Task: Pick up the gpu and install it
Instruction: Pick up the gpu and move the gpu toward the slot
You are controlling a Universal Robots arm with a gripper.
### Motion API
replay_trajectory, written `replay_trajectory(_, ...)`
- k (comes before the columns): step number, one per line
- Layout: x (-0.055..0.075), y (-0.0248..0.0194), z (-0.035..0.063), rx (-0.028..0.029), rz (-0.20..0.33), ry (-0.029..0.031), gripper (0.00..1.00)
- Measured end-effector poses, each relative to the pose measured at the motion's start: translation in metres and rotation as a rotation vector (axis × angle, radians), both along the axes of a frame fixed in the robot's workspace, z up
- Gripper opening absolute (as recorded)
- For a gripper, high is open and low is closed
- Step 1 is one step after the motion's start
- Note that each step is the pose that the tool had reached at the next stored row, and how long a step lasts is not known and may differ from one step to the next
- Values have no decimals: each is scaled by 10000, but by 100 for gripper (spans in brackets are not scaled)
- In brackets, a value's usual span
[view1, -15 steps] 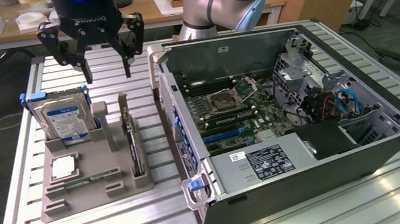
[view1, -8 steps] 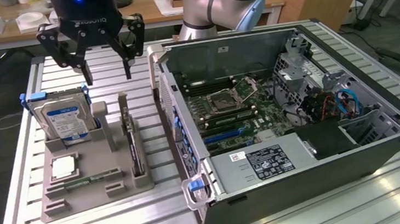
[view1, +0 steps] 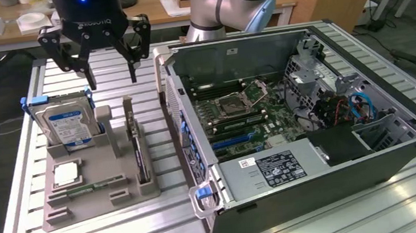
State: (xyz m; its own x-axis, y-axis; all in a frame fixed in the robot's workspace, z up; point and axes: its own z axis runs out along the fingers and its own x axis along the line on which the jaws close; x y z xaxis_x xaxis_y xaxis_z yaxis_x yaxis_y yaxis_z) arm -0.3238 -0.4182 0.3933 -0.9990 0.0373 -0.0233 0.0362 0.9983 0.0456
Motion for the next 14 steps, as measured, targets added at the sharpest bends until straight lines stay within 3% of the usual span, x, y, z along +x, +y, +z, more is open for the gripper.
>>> replay_trajectory(14,0,-19,-6,3,177,0,67)
